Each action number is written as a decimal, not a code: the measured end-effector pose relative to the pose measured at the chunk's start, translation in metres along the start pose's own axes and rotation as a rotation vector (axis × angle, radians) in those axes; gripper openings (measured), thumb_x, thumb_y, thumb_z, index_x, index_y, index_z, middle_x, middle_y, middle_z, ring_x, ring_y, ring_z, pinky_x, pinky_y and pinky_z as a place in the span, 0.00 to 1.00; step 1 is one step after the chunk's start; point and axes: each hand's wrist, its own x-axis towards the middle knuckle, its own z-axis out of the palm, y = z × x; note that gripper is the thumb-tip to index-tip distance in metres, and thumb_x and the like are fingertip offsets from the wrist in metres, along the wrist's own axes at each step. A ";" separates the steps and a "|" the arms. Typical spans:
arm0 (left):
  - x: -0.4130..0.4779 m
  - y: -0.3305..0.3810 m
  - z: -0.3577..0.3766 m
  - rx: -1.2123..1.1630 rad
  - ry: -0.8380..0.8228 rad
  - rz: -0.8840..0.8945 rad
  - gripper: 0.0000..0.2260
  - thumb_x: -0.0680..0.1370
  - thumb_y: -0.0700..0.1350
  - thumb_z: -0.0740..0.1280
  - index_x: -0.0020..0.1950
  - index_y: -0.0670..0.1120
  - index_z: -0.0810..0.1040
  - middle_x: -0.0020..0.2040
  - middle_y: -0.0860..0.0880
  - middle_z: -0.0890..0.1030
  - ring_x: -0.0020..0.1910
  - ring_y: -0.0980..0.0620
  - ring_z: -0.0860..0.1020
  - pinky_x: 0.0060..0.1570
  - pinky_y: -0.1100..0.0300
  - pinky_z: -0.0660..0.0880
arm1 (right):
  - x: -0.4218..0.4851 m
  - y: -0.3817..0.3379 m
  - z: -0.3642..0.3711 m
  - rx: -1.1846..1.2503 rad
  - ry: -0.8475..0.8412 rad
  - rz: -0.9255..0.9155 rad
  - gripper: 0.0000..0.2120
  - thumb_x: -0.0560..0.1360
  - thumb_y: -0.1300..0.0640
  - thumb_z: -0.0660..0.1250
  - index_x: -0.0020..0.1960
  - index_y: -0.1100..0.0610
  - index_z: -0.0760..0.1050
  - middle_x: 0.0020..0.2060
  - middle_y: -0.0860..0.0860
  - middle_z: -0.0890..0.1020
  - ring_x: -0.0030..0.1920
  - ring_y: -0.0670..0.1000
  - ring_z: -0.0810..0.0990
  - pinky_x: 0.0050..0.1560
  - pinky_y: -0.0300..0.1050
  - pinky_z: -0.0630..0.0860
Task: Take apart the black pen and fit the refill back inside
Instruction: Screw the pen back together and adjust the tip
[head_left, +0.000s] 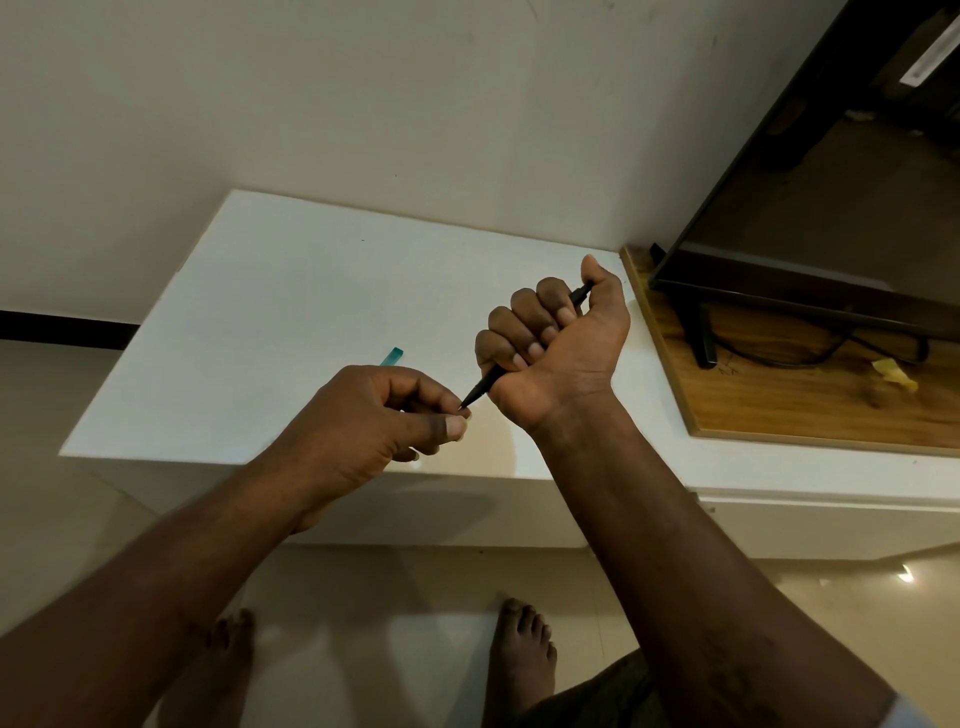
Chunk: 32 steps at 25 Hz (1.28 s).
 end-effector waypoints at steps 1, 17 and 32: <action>0.000 0.000 0.000 0.000 -0.001 0.001 0.04 0.73 0.47 0.77 0.45 0.56 0.88 0.44 0.51 0.88 0.41 0.54 0.85 0.42 0.60 0.79 | 0.000 0.000 0.000 -0.001 0.000 0.005 0.26 0.79 0.40 0.61 0.29 0.52 0.59 0.22 0.47 0.57 0.22 0.47 0.53 0.25 0.40 0.52; -0.001 0.000 0.000 0.010 0.000 0.003 0.04 0.73 0.47 0.77 0.45 0.56 0.88 0.44 0.52 0.88 0.41 0.53 0.85 0.42 0.61 0.79 | 0.000 0.002 0.001 -0.013 -0.011 0.020 0.25 0.79 0.42 0.61 0.29 0.52 0.59 0.23 0.47 0.57 0.22 0.47 0.53 0.26 0.39 0.52; 0.000 -0.002 -0.001 0.020 -0.004 0.004 0.05 0.73 0.47 0.77 0.46 0.57 0.88 0.46 0.52 0.88 0.43 0.53 0.85 0.42 0.60 0.79 | 0.000 0.001 0.001 -0.005 -0.013 -0.003 0.23 0.78 0.44 0.60 0.29 0.52 0.59 0.22 0.47 0.58 0.21 0.47 0.54 0.24 0.38 0.53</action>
